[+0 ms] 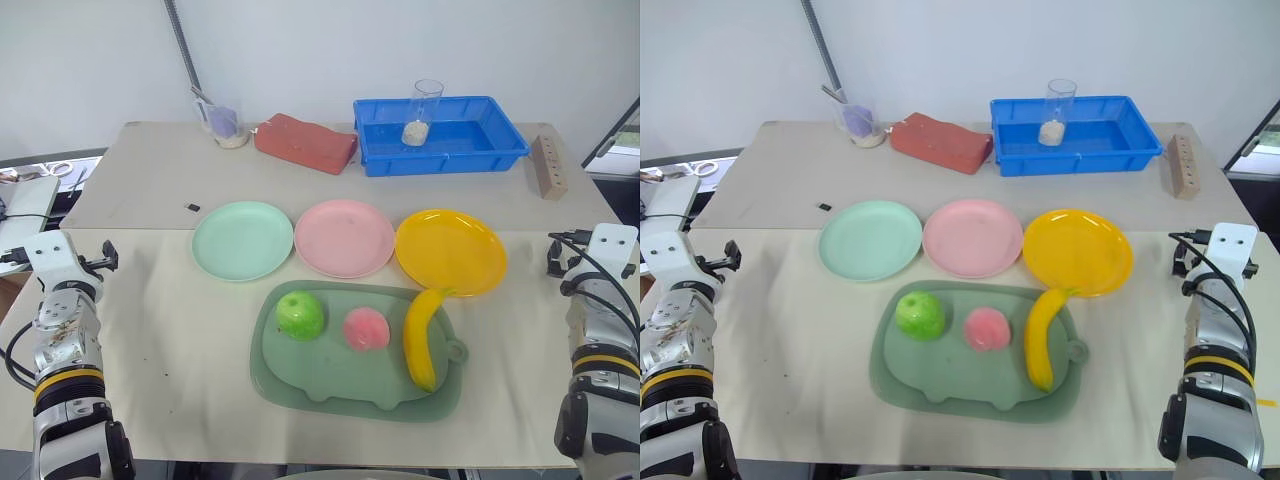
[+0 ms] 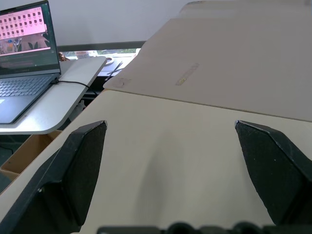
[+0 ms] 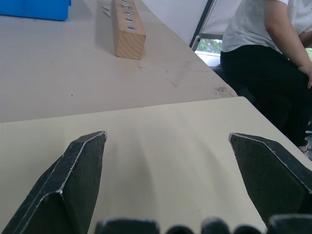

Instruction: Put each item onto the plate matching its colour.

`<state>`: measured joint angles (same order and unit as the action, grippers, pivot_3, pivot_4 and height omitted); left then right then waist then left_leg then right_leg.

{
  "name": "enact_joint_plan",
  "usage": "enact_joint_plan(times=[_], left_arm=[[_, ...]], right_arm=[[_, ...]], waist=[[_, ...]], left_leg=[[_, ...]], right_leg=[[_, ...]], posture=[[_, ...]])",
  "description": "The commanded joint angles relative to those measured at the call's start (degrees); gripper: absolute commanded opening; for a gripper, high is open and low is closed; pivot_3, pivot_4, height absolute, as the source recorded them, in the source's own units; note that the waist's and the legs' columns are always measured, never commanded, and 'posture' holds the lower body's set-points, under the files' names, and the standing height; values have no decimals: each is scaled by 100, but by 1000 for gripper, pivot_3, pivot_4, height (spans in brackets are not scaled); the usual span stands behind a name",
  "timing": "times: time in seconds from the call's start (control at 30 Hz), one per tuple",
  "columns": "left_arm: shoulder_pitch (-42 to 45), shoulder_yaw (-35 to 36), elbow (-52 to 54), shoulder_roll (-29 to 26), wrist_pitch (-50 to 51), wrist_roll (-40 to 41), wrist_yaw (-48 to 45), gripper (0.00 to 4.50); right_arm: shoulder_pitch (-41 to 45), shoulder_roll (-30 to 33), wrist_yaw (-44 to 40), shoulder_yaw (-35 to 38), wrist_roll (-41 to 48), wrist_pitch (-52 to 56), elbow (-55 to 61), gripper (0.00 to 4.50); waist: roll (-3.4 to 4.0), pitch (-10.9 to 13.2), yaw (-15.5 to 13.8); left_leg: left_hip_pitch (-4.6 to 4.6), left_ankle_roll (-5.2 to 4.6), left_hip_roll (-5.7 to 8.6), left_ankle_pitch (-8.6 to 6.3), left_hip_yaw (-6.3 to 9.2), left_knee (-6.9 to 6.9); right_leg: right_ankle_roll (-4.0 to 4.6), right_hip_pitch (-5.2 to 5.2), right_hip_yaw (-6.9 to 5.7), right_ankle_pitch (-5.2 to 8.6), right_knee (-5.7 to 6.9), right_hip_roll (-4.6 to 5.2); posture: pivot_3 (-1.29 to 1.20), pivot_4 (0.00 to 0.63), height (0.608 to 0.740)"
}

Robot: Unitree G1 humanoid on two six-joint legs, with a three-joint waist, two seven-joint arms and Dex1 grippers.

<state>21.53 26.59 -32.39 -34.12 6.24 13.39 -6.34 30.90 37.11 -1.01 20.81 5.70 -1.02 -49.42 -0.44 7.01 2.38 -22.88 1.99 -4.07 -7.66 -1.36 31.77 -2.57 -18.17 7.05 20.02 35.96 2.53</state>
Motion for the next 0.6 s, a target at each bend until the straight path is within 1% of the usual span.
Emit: enact_joint_plan(times=[0.03, 0.13, 0.2, 0.3, 0.4, 0.47, 0.53, 0.6], left_arm=[[41, 106, 25, -158, -167, 17, -89, 4500], [36, 169, -35, -259, -305, 144, -418, 4500], [-26, 152, 331, -301, -184, 391, -940, 4500], [-182, -127, 1117, -544, 175, 630, -1843, 4500], [-545, -566, 2362, -871, 622, 935, -2888, 4500], [-784, -855, 3256, -1121, 1033, 1252, -3525, 4500], [-943, -1193, 3964, -1379, 1246, 1398, -4091, 4500], [-959, -1452, 4581, -1531, 1621, 1712, -4464, 4500]], right_arm=[[69, 186, 10, 75, 11, -105, 115, 4455], [59, 193, -6, 62, 0, -111, 132, 4455], [84, 223, -133, 4, -16, -113, 231, 4455], [267, 378, -526, -115, -26, -100, 376, 4455], [495, 518, -1386, -245, 183, -7, 592, 4455], [549, 563, -2284, -393, 411, 144, 942, 4455], [438, 534, -3276, -577, 782, 418, 1578, 4455], [111, 533, -4210, -826, 1291, 957, 2642, 4455]], waist=[[0, 0, 0], [0, 0, 4], [0, 0, 3], [1, 1, 3], [10, 3, 20], [22, 1, 25], [21, 2, 24], [25, 0, 18]], left_leg=[[0, 0, 0, 0, 0, 0], [0, 0, 0, 0, 0, 0], [0, 0, 0, 0, 0, -1], [-2, 0, 0, 0, 0, -1], [-2, 1, 0, 0, -1, -1], [-3, 1, 0, 0, -2, -2], [0, 1, -1, 0, -3, -5], [-1, 1, -5, -1, -2, -9]], right_leg=[[0, 0, 0, 0, 0, 0], [0, 0, 0, 0, 0, 0], [0, -1, 0, 0, 0, 0], [0, -1, 0, 0, -1, 0], [1, -2, 1, 0, -2, 0], [1, -2, 2, 0, -2, 0], [1, 0, 1, 0, -3, -1], [1, -1, 0, 0, -4, -6]], posture=[[0, 150, 740], [0, 150, 740], [0, 150, 740], [0, 150, 740], [0, 150, 740], [0, 150, 740], [0, 150, 740], [0, 150, 740]])
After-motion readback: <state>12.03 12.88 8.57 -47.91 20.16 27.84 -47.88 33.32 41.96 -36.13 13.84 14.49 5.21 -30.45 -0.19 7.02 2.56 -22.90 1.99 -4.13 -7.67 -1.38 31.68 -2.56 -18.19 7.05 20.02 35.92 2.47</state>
